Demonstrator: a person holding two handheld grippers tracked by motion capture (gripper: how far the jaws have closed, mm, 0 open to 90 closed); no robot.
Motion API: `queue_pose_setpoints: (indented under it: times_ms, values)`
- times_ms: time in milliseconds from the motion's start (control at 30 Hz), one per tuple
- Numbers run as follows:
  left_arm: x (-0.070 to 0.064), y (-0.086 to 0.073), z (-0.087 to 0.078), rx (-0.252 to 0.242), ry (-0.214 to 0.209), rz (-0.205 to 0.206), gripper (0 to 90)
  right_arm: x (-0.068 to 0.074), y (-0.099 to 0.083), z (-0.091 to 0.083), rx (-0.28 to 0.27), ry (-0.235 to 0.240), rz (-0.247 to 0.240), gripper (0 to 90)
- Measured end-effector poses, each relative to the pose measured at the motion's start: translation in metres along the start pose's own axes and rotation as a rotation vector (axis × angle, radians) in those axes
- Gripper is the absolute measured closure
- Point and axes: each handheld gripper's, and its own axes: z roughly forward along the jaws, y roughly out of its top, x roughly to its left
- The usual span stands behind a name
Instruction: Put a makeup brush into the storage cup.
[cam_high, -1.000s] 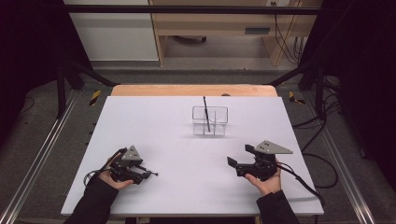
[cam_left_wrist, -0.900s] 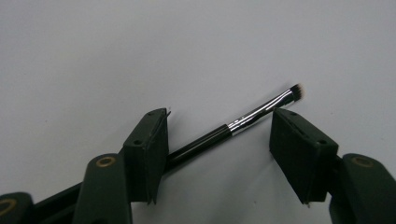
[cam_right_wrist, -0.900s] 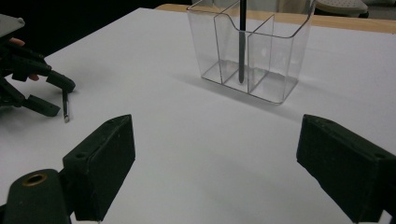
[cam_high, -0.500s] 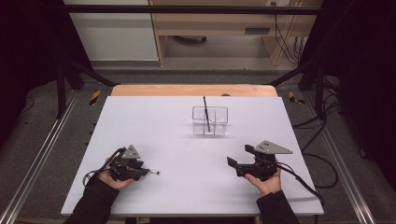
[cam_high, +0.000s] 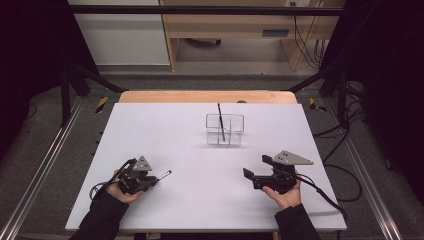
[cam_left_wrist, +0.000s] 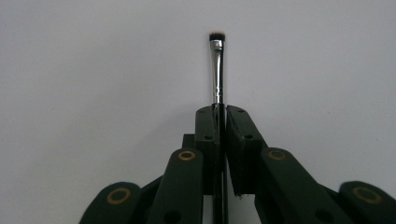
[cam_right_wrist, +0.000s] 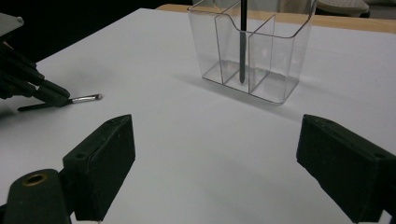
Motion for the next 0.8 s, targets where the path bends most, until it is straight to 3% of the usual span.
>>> queue_pose_setpoints:
  times_ms: [233, 567, 667, 767, 800]
  values:
    - [0.002, 0.0, 0.0, -0.002, -0.011, -0.035, 82.5, 0.0, 0.0, 0.0, 0.0, 0.002, 0.0, 12.1]
    - [0.004, 0.007, -0.01, -0.004, -0.012, -0.027, 55.9, -0.001, 0.002, 0.0, -0.004, 0.005, 0.002, 12.2]
    - [0.004, 0.014, -0.012, 0.031, -0.013, -0.017, 50.1, -0.001, 0.004, -0.001, -0.009, 0.007, 0.0, 12.3]
    - [0.005, 0.016, -0.007, 0.098, -0.017, -0.014, 49.0, 0.0, 0.005, -0.001, -0.007, 0.008, -0.002, 12.3]
    - [0.005, 0.016, -0.007, 0.098, -0.017, -0.014, 49.0, 0.0, 0.005, -0.001, -0.006, 0.009, -0.004, 12.4]
